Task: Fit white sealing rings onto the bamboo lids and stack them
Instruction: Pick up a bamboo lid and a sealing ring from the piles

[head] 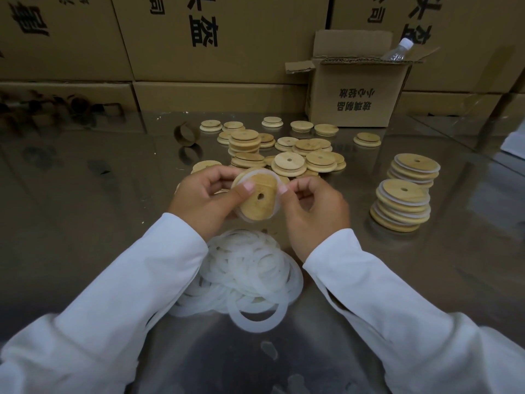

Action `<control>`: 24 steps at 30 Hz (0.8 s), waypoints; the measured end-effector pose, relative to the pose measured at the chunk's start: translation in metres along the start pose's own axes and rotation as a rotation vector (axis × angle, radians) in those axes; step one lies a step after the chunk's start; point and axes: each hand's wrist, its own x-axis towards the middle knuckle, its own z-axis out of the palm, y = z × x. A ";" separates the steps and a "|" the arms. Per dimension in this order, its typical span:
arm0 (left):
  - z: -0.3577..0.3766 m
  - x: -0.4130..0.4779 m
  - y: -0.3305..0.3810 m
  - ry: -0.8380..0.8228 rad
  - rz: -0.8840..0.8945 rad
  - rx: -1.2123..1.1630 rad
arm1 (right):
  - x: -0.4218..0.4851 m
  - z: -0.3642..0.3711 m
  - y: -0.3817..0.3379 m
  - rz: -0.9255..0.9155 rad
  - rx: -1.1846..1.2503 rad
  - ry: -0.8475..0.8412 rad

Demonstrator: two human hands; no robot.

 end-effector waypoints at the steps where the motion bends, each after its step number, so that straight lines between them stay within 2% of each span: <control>1: 0.000 0.000 -0.001 -0.027 -0.035 -0.022 | 0.000 0.000 0.000 -0.016 -0.030 0.003; 4: 0.001 -0.001 -0.002 -0.124 -0.102 -0.051 | 0.001 -0.002 0.002 -0.062 -0.085 0.019; 9: 0.001 -0.001 -0.001 -0.141 -0.096 0.101 | 0.000 -0.001 0.002 -0.118 -0.149 -0.061; 13: 0.001 -0.002 0.000 -0.152 0.002 0.169 | -0.004 0.001 -0.001 -0.207 -0.188 -0.123; 19: -0.004 0.000 0.001 -0.133 0.181 0.461 | -0.001 0.000 0.000 -0.176 -0.189 -0.133; 24: -0.006 0.000 0.005 -0.124 0.253 0.493 | 0.002 0.001 0.000 -0.146 -0.191 -0.089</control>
